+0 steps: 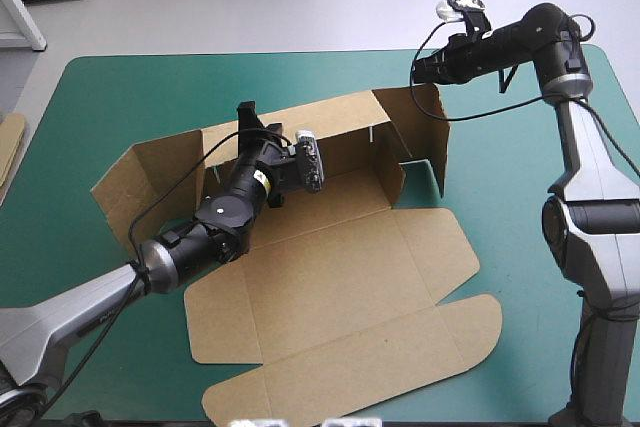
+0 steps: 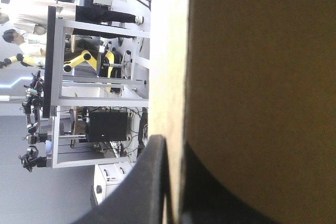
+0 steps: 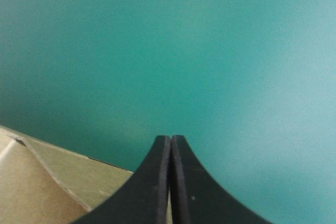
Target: Fold the box
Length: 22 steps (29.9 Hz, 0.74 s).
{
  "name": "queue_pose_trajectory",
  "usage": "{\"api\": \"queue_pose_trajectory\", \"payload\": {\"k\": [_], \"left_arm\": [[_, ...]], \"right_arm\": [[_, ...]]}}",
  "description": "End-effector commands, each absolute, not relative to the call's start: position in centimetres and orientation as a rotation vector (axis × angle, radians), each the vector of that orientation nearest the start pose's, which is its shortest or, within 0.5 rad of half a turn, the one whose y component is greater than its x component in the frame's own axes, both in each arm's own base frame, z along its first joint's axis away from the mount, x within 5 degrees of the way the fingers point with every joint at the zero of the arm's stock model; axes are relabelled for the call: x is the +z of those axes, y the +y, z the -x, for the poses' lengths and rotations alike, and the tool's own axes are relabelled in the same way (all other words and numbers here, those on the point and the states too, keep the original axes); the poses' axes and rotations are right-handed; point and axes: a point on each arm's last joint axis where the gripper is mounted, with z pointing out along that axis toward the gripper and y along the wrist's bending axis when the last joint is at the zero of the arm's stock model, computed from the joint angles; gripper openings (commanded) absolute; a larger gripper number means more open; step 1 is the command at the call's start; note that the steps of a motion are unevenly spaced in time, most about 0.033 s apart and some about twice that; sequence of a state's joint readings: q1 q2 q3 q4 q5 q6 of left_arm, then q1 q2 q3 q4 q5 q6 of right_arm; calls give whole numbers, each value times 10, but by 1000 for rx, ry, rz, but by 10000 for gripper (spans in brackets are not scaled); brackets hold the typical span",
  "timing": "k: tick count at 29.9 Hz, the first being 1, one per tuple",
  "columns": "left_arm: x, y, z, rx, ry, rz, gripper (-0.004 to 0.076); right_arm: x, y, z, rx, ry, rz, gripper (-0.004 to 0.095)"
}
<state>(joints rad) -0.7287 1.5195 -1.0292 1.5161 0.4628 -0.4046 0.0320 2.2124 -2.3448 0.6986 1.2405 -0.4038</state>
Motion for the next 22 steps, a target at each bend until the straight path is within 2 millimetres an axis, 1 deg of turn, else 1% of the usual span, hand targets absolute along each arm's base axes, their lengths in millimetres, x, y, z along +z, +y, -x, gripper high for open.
{"api": "queue_pose_trajectory", "payload": {"k": [1,6,8,12,14,16,22], "left_arm": [[302,-193,-275,627,1503,-1334,-9],[302,-193,-275,627,1503,-1334,-9],[302,-193,-275,625,1505,-1332,-9],[302,-193,-275,625,1505,-1332,-9],[302,-193,-275,617,1510,-1324,-9],[302,-193,-275,607,1514,-1317,-9],[302,-193,-275,604,1515,-1316,-8]], "right_arm": [[385,69,-463,737,2260,464,-17],[381,71,-463,750,2285,441,-17],[378,74,-462,760,2301,444,-17],[368,81,-458,773,2334,484,-17],[364,82,-454,771,2350,502,-17],[362,82,-450,768,2358,519,-17],[366,82,-435,768,2347,587,-17]]}}
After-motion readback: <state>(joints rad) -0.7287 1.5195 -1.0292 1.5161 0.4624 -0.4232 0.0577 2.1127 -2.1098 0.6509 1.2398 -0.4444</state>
